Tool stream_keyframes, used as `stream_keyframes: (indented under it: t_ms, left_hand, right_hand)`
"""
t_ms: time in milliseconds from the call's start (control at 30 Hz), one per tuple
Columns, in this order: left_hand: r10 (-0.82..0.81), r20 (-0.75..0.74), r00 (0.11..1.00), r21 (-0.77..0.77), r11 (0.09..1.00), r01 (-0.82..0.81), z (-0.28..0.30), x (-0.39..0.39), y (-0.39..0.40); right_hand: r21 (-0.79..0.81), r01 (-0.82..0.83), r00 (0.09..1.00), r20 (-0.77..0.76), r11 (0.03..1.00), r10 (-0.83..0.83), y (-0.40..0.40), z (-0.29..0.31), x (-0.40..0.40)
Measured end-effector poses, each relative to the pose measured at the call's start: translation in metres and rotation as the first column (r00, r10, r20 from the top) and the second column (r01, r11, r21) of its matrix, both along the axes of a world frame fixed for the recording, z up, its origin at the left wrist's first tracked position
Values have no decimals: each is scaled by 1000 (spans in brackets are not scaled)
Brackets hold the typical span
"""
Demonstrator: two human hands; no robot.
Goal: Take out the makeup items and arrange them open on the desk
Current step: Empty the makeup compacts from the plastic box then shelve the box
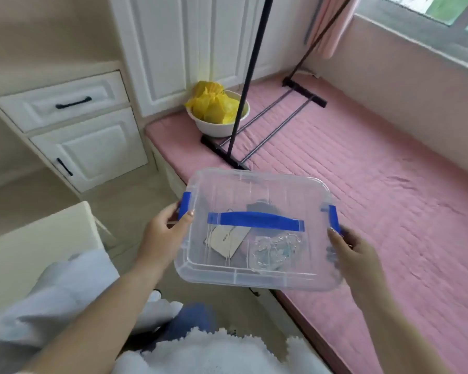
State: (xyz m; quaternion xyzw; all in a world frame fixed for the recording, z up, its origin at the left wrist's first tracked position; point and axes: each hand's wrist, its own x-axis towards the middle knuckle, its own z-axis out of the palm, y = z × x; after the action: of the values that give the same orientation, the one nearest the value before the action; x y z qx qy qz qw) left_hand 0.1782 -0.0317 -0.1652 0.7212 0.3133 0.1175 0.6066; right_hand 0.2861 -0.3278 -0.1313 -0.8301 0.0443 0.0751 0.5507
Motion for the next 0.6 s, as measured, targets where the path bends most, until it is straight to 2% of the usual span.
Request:
stream_keyframes:
  t_ms: [200,433,600]
  left_hand:
    - [248,-31,968,51,968,-247,1,25,59]
    - [455,-1,891,20,891,-455,-1,73,165]
    - [526,29,850,14,850,-527,4,97,251]
  right_hand:
    - [38,-293,956,-21,955,294,92,-8,85]
    - [57,-455,888,-38,888,458,226,-15,174]
    - [59,-551,832,-36,832,554,335,-12,229]
